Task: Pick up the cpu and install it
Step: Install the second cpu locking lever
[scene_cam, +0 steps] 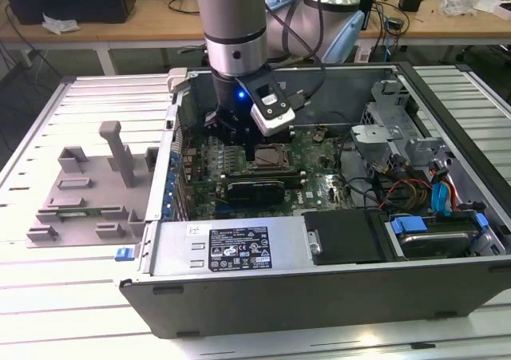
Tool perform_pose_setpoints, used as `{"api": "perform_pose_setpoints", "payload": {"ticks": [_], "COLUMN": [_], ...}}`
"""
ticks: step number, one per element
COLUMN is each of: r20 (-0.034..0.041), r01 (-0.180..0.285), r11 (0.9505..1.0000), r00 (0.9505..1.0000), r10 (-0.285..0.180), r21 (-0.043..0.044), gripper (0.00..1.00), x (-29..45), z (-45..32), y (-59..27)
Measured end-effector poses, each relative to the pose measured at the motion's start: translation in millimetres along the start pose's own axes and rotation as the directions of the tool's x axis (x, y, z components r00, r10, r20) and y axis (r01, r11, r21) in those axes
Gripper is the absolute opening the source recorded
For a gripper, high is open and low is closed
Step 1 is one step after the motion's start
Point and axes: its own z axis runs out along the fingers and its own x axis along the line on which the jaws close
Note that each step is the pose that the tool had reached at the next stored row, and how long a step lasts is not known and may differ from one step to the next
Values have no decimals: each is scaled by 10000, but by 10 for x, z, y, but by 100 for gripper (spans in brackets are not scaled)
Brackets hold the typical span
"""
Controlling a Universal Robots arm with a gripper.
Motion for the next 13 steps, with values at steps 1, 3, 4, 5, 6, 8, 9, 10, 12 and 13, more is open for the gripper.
{"api": "perform_pose_setpoints", "payload": {"ticks": [1, 3, 4, 5, 6, 8, 9, 10, 12, 13], "r20": [-2, -1, -1, -8, -22, -26, -25, -26, -26, -37], "r01": [-1, 0, 0, 0, -4, -4, -3, 0, 3, 9], "r11": [10000, 10000, 10000, 10000, 10000, 10000, 10000, 10000, 10000, 9999], "r00": [10000, 10000, 10000, 10000, 10000, 10000, 10000, 10000, 10000, 10000], "r10": [1, 0, 0, 0, 4, 4, 3, 0, -3, -9], "r21": [-14, -15, -16, -16, -14, -15, -2, 32, 94, 137], "gripper": [11, 11, 11, 11, 11, 11, 11, 11, 11, 11], "x": [-55, -139, -205, -226, -223, -216, -206, -197, -180, -181], "z": [5, 12, 22, 53, 105, 172, 196, 205, 220, 221], "y": [1, 2, 4, 13, 42, 98, 125, 137, 146, 146]}}
